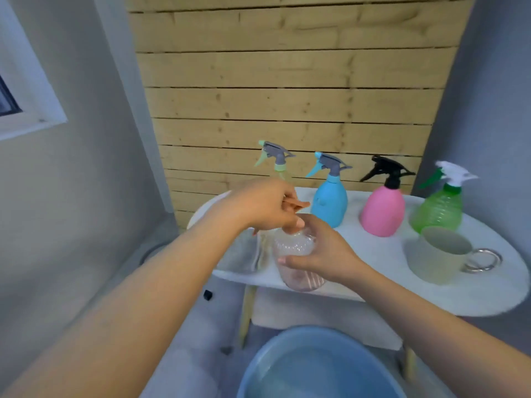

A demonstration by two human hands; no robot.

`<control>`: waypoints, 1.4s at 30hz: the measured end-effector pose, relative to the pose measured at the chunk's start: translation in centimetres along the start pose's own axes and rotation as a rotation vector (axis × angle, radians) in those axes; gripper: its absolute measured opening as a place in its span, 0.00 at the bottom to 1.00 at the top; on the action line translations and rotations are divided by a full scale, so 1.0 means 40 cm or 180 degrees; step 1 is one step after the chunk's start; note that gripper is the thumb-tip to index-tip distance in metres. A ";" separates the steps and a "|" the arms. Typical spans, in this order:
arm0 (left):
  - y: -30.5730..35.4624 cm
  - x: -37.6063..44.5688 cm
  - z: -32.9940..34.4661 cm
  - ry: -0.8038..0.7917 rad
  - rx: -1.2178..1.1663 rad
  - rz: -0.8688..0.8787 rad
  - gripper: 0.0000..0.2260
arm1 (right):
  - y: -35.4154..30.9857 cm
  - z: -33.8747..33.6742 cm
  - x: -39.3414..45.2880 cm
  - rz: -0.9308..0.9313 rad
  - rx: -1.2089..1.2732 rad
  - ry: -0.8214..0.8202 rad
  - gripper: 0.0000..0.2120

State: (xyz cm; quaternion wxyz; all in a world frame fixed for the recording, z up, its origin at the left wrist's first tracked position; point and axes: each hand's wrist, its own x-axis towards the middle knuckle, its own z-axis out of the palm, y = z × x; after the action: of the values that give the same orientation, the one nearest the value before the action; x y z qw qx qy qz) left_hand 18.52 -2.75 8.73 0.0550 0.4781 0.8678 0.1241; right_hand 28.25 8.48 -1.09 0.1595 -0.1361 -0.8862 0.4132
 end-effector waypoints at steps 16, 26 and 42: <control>0.104 -0.073 0.243 -0.0329 -0.1185 -0.0220 0.19 | 0.106 -0.054 -0.236 0.0283 -0.2089 0.0150 0.39; 0.061 -0.064 0.270 -0.1150 -0.1716 0.1042 0.30 | 0.181 -0.168 -0.200 0.0767 -0.0978 -0.0686 0.36; 0.059 -0.027 0.284 0.0560 -0.2582 -0.0372 0.22 | 0.170 -0.143 -0.182 0.0282 -0.1128 -0.0347 0.44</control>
State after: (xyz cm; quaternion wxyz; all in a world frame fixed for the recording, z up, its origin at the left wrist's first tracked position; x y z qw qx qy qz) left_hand 23.46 -0.62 -1.60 0.1714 0.3551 0.7756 0.4928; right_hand 37.91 13.93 -4.14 0.0664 -0.1784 -0.9455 0.2640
